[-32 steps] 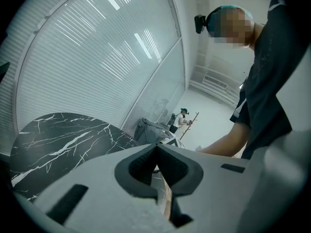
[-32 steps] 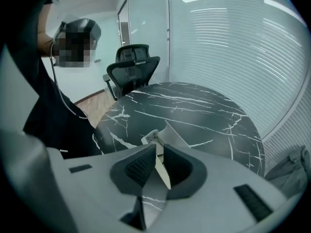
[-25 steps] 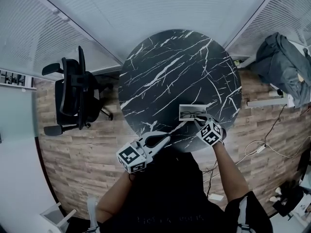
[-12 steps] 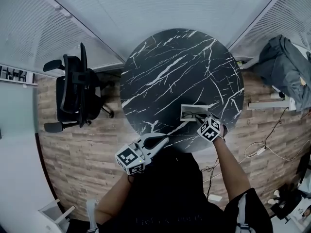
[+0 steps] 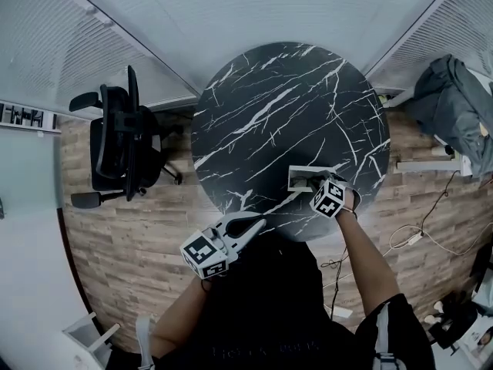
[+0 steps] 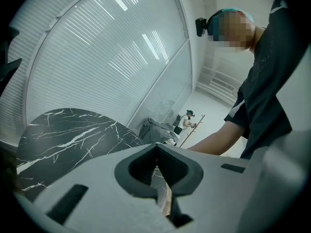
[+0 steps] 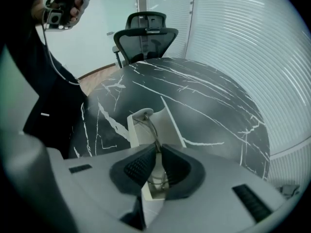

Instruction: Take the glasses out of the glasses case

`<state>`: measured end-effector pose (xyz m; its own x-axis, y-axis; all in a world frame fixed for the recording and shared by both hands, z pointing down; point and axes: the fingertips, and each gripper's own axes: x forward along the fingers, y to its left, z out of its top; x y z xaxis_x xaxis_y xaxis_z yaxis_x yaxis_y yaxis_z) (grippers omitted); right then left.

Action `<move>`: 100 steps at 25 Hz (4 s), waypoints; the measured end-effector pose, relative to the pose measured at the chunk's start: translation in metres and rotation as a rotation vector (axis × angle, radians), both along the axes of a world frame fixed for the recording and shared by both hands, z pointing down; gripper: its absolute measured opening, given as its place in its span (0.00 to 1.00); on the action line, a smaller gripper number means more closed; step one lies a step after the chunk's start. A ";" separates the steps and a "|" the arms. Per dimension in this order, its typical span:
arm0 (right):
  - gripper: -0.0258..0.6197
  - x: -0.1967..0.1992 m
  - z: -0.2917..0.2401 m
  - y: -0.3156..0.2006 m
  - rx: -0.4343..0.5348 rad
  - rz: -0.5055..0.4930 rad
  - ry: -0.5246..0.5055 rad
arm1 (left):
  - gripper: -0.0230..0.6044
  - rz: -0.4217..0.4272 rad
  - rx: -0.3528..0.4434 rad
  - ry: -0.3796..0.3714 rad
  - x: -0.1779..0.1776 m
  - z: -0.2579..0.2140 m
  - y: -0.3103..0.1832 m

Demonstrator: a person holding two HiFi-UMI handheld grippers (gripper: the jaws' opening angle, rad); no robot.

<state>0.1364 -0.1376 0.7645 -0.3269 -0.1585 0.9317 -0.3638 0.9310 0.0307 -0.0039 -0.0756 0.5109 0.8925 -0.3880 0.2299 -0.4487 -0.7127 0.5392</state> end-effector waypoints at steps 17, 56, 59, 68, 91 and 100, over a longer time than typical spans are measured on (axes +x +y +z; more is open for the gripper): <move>0.09 -0.016 0.011 0.000 0.019 -0.280 0.129 | 0.07 -0.008 -0.025 0.013 -0.003 0.005 -0.005; 0.09 0.016 -0.078 0.011 0.209 0.113 -0.009 | 0.07 0.076 0.028 0.069 -0.009 -0.011 0.015; 0.09 0.016 -0.089 0.016 0.235 0.121 -0.006 | 0.07 0.088 0.034 0.074 -0.006 -0.014 0.016; 0.09 0.013 -0.133 0.023 0.295 0.200 -0.086 | 0.07 0.120 0.029 0.109 0.002 -0.018 0.016; 0.09 0.015 -0.219 0.046 0.401 0.440 -0.289 | 0.07 0.135 0.052 0.121 -0.003 -0.028 0.012; 0.09 0.016 -0.250 0.056 0.453 0.496 -0.360 | 0.06 0.144 0.061 0.127 -0.004 -0.031 0.012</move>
